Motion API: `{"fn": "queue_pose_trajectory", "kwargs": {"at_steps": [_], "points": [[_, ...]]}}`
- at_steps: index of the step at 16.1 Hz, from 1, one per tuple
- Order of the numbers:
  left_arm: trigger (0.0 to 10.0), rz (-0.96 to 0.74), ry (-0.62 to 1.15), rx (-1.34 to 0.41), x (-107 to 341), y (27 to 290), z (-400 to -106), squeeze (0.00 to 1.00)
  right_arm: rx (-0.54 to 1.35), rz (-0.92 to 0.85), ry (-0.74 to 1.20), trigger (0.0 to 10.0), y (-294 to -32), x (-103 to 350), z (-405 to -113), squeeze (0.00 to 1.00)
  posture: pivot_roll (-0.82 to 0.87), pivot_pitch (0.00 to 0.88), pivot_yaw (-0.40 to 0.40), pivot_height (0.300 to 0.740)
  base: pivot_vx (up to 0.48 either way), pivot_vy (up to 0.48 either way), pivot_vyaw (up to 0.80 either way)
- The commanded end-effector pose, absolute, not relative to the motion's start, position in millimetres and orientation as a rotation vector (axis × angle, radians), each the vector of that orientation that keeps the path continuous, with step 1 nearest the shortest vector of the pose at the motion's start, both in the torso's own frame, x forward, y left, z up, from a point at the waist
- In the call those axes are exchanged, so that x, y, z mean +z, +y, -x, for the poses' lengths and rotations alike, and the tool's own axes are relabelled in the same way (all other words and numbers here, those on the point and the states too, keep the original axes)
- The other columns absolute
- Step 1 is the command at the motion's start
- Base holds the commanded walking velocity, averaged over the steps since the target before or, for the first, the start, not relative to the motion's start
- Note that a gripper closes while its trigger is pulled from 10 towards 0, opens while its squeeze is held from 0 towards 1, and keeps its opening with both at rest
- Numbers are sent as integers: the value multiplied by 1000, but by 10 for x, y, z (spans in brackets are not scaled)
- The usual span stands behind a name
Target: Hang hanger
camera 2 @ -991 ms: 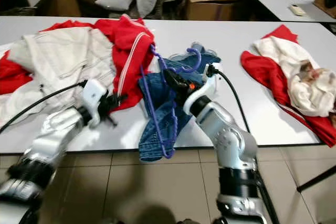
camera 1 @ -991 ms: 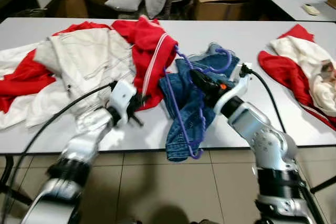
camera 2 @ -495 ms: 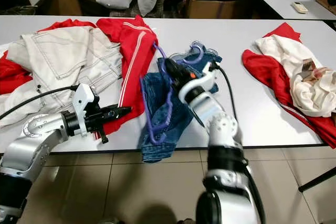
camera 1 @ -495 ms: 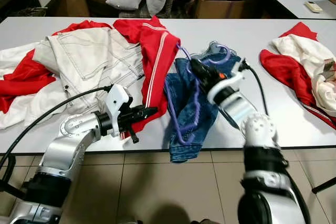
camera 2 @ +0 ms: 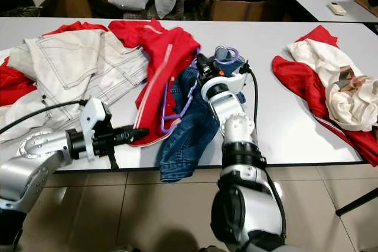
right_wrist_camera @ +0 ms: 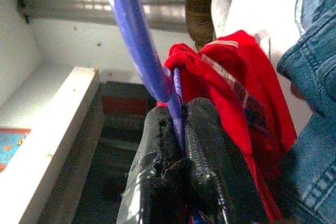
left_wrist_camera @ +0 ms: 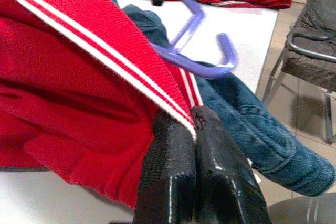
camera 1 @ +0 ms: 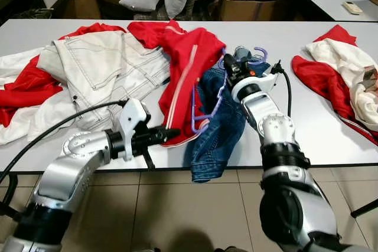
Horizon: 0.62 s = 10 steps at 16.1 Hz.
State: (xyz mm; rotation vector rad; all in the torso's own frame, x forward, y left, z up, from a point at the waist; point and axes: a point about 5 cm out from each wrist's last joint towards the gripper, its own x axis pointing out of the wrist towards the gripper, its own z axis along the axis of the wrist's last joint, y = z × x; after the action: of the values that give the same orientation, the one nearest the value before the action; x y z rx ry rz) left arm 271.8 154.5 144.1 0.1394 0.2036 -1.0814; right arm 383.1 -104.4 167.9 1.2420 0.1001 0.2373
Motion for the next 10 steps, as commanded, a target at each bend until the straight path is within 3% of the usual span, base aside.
{"fn": "queue_pose_trajectory", "kwargs": {"at_steps": [1,5,8,10], "points": [[0,-132,221,-1135,1434,1474,-2652,0,210,-1276,26,10000,-1105,1788,-3878,0,69,0,-9,740,0,0,0],[0,-24,158,-1211,1596,1284,-2571,0,207,-1256,16,10000,-1035,1771,-3900,0,72,0,-16,740,0,0,0],[0,112,41,-1248,1874,1150,-2576,0,264,-1120,29,10000,-848,1760,-3881,0,84,0,-31,740,0,0,0],[0,167,-45,-1185,2068,1108,-2728,0,336,-1032,62,10000,-643,1734,-3820,0,87,0,-33,740,0,0,0]]}}
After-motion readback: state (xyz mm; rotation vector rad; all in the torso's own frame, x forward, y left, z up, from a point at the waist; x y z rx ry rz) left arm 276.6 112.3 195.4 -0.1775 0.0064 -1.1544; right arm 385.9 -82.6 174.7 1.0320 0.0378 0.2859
